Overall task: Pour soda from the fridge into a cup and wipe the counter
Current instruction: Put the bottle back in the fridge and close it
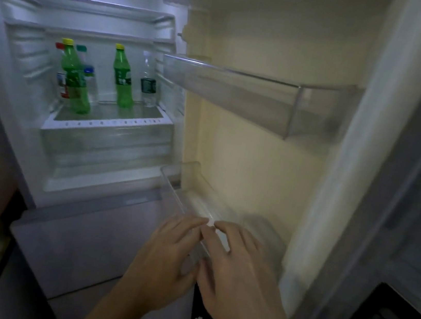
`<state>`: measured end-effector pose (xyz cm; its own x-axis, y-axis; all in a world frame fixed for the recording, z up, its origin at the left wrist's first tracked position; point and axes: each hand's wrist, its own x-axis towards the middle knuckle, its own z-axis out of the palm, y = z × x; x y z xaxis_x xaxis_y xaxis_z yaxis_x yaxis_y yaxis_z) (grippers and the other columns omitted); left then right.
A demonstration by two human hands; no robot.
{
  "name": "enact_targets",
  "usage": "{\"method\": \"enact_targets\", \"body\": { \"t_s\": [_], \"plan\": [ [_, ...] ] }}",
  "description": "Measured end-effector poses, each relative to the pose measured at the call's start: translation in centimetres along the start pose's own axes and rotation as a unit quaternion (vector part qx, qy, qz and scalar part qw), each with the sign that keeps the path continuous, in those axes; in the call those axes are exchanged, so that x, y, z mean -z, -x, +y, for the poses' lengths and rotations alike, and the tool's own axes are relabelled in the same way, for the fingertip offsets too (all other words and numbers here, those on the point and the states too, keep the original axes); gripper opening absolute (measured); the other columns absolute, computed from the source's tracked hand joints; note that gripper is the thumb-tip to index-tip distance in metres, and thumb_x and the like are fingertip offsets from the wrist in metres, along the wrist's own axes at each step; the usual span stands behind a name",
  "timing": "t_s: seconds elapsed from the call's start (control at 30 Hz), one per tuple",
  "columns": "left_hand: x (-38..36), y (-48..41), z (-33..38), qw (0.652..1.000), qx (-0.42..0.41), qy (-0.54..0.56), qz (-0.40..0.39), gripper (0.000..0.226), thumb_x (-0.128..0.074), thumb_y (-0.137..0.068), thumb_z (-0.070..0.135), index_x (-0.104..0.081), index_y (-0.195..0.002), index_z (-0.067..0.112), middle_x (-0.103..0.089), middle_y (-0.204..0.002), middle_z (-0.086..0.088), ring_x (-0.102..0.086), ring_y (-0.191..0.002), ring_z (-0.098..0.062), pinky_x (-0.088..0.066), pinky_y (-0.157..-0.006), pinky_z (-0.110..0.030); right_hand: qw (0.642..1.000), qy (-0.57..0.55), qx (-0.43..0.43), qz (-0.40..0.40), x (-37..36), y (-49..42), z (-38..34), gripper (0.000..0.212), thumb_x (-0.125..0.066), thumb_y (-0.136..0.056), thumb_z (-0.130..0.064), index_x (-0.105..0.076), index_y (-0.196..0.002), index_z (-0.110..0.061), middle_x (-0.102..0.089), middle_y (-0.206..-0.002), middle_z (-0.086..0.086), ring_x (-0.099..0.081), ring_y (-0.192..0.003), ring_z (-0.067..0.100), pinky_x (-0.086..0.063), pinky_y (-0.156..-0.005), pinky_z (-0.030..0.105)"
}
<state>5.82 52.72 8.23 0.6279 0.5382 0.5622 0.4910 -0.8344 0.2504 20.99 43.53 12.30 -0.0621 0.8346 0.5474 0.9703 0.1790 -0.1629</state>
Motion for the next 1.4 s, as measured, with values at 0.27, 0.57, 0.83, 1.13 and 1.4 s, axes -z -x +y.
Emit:
{"method": "enact_targets", "body": {
  "t_s": [0.27,0.57,0.83,1.13,1.4],
  "plan": [
    [-1.3,2.0,6.0,0.996,-0.054,0.066,-0.007,0.049,-0.050,-0.096,0.046,-0.053,-0.140,0.024,-0.051,-0.143,0.011,-0.044,-0.134,-0.005,-0.036,-0.113,-0.039,0.991,-0.034,-0.103,0.082,1.0,9.1,2.3,0.049,-0.059,-0.081,-0.031,-0.061,-0.130,-0.021,-0.058,-0.128,-0.001,-0.061,-0.112,0.019,-0.053,-0.089,0.031],
    [-2.7,3.0,7.2,0.997,-0.059,0.030,-0.046,0.060,-0.051,-0.092,0.048,-0.047,-0.145,0.022,-0.052,-0.144,0.003,-0.038,-0.141,-0.018,-0.040,-0.109,-0.048,0.977,0.048,-0.204,0.032,2.1,12.7,0.8,0.049,-0.051,-0.087,-0.036,-0.052,-0.135,-0.025,-0.054,-0.133,-0.001,-0.052,-0.122,0.018,-0.045,-0.102,0.032],
    [-1.7,5.4,7.5,0.998,-0.020,-0.028,-0.049,0.061,-0.053,-0.088,0.044,-0.046,-0.145,0.024,-0.053,-0.133,-0.013,-0.045,-0.132,-0.034,-0.045,-0.100,-0.053,0.966,0.109,-0.233,-0.004,4.1,17.1,-1.0,0.047,-0.055,-0.089,-0.036,-0.051,-0.135,-0.026,-0.052,-0.136,0.000,-0.048,-0.125,0.018,-0.042,-0.104,0.032],
    [3.0,8.8,8.0,0.989,0.107,-0.099,-0.040,0.049,-0.070,-0.079,0.022,-0.059,-0.126,0.015,-0.059,-0.126,-0.011,-0.050,-0.129,-0.032,-0.039,-0.107,-0.056,0.974,0.054,-0.219,0.038,4.8,17.3,-1.1,0.061,-0.060,-0.092,-0.031,-0.041,-0.147,-0.016,-0.049,-0.140,0.003,-0.046,-0.128,0.016,-0.042,-0.104,0.031],
    [7.1,12.0,10.7,0.987,0.093,-0.132,-0.003,0.069,-0.047,-0.087,0.044,-0.038,-0.150,0.016,-0.038,-0.156,-0.002,-0.031,-0.147,-0.023,-0.031,-0.114,-0.055,0.988,-0.074,-0.128,0.051,3.5,13.3,-2.8,0.065,-0.047,-0.096,-0.048,-0.030,-0.152,-0.019,-0.043,-0.146,-0.002,-0.040,-0.135,0.012,-0.042,-0.107,0.036]
  ]
}}
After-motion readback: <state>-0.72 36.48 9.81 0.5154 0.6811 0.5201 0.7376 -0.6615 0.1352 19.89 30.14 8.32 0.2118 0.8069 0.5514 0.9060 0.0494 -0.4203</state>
